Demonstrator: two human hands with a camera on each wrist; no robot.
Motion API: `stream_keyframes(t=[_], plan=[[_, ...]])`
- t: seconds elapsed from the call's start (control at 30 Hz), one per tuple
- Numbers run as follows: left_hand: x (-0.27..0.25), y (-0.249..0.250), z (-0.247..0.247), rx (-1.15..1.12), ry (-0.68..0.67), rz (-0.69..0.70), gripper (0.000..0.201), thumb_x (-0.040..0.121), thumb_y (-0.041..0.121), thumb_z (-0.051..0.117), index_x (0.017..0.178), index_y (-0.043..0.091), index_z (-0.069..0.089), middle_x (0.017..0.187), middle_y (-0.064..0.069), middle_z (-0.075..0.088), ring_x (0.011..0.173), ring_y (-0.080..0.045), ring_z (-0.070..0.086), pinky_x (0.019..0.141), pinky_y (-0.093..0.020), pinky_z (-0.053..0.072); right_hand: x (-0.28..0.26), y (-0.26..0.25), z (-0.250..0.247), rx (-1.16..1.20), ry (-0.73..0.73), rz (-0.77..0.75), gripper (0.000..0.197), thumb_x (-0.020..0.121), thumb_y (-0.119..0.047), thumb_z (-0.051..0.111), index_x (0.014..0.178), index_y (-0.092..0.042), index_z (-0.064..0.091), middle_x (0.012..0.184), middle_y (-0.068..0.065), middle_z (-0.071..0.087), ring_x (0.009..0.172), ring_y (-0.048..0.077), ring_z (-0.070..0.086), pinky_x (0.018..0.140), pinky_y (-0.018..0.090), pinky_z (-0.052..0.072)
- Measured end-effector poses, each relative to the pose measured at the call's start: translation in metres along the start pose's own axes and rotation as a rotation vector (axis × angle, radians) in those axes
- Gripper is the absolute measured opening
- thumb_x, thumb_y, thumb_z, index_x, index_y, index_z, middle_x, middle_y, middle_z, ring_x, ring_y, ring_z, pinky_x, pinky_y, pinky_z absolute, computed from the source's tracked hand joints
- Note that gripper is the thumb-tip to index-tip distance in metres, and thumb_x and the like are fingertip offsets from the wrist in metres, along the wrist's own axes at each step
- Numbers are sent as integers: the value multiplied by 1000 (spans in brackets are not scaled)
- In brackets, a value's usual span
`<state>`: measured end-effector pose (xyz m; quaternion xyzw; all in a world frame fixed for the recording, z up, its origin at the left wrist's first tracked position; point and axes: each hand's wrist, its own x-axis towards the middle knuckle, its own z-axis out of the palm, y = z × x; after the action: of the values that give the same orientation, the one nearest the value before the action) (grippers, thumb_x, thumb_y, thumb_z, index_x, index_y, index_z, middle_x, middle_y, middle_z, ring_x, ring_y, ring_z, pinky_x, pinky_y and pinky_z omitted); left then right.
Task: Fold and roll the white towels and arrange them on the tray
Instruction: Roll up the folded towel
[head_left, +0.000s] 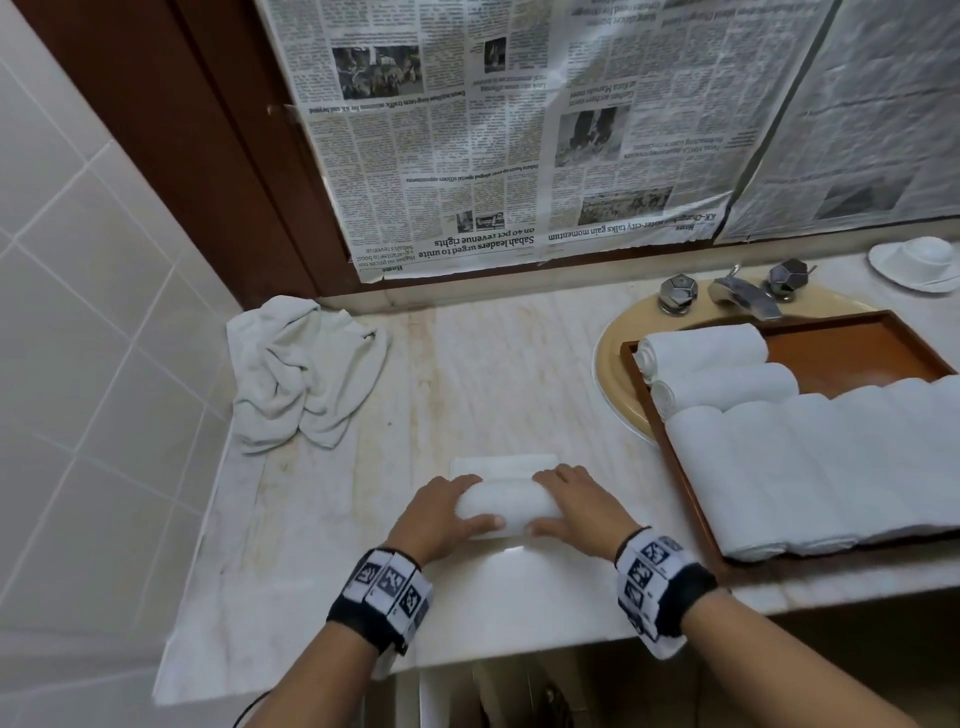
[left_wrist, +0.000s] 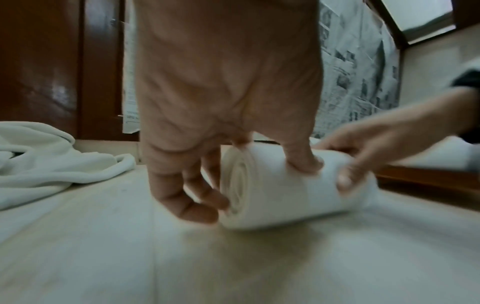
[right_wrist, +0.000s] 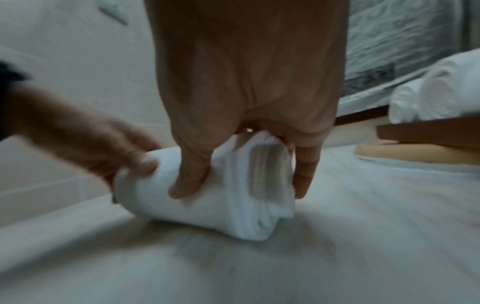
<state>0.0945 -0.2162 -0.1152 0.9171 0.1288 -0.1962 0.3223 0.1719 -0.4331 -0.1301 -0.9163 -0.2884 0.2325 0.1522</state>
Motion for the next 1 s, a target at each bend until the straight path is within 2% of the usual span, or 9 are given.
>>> stream_keyframes(t=[0.13, 0.23, 0.33, 0.43, 0.5, 0.63, 0.7, 0.8, 1.0], plan=[[-18, -5, 22, 116, 183, 46, 80, 78, 59, 70, 147, 46, 31, 146, 8, 35, 129, -18, 40, 96, -38, 47, 10, 5, -23, 154, -163, -5, 59, 78, -53, 75, 124, -20, 56, 123, 0, 57, 111, 20, 52, 93, 33, 43], [-20, -10, 20, 109, 91, 60, 76, 75, 62, 71, 141, 47, 38, 127, 7, 47, 116, -17, 51, 91, -36, 48, 7, 6, -28, 196, -256, 25, 52, 78, -55, 73, 116, -23, 57, 114, -2, 60, 104, 19, 55, 86, 32, 46], [-10, -14, 7, 47, -54, 32, 78, 65, 66, 77, 135, 44, 49, 119, 5, 56, 113, -17, 54, 95, -34, 46, -4, 11, -21, 267, -258, 46, 70, 82, -60, 68, 138, -27, 43, 127, 1, 54, 108, 20, 54, 80, 29, 47], [0, -10, -7, 25, -148, -1, 70, 70, 59, 81, 132, 36, 57, 121, 7, 62, 113, -15, 55, 91, -28, 43, -16, 11, -14, 154, -165, -48, 81, 85, -60, 63, 150, -37, 21, 146, -1, 36, 128, 22, 40, 98, 39, 44], [8, -7, -13, 32, -203, -35, 66, 72, 60, 79, 129, 34, 60, 120, 7, 63, 111, -15, 56, 88, -28, 43, -18, 11, -13, 51, -146, -72, 87, 84, -60, 64, 152, -39, 14, 152, -5, 23, 135, 21, 30, 102, 45, 43], [18, -1, -19, 80, -252, -65, 61, 65, 74, 71, 116, 43, 61, 127, 3, 50, 116, -21, 53, 99, -36, 45, -5, 14, -15, 44, -204, -31, 98, 82, -62, 65, 156, -32, 8, 156, -4, 20, 139, 22, 27, 107, 45, 37], [20, 3, -20, 78, -263, -79, 58, 68, 73, 70, 115, 40, 59, 125, 2, 56, 111, -20, 56, 93, -35, 49, 4, 15, -21, 79, -250, -14, 102, 79, -64, 67, 156, -29, 12, 153, -1, 27, 138, 22, 28, 110, 43, 34], [19, 12, -21, 16, -282, -151, 58, 78, 57, 72, 127, 32, 54, 122, 3, 61, 105, -18, 59, 80, -31, 54, 14, 14, -29, 99, -304, 0, 98, 74, -65, 71, 153, -27, 26, 141, 2, 40, 132, 23, 37, 108, 41, 35], [13, 28, -19, 58, -338, -229, 61, 77, 53, 71, 127, 23, 56, 125, -1, 60, 108, -22, 58, 83, -31, 51, 9, 11, -28, 105, -341, 17, 78, 69, -64, 77, 128, -20, 51, 118, 2, 52, 107, 21, 53, 93, 37, 47]])
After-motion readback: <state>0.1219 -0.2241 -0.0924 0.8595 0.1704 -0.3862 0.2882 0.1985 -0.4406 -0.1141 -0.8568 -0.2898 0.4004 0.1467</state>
